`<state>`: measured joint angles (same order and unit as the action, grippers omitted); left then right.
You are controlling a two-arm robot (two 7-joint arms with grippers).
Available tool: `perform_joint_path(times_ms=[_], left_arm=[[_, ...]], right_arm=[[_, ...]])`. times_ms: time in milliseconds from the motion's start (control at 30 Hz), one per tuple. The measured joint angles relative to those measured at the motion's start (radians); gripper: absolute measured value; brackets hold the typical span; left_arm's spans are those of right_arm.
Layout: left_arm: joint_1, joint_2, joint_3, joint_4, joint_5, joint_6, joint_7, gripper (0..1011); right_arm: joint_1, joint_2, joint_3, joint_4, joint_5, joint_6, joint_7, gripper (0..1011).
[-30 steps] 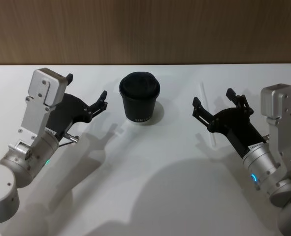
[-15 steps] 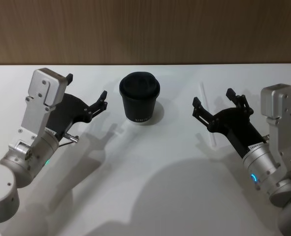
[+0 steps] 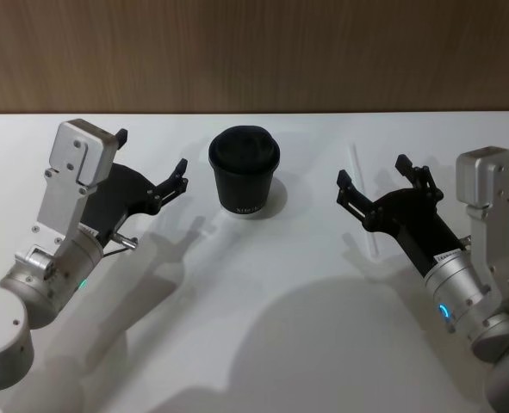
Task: Pick up the straw with one hand, pass it to the other hand, and insert it into the cup.
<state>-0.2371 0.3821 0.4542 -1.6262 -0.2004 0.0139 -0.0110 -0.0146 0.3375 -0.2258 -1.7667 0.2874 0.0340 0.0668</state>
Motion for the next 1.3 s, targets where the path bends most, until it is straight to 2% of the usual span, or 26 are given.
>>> perform_joint_path(times_ms=[900,1300], left_arm=[[0.000,0.000,0.000,0.000,0.000,0.000,0.000,1003],[0.000,0.000,0.000,0.000,0.000,0.000,0.000,1003]], right_arm=[[-0.001,0.000,0.001,0.000,-0.003,0.004,0.000,1001],[-0.001,-0.003,-0.002,-0.009,-0.029,0.081,-0.026,1001]])
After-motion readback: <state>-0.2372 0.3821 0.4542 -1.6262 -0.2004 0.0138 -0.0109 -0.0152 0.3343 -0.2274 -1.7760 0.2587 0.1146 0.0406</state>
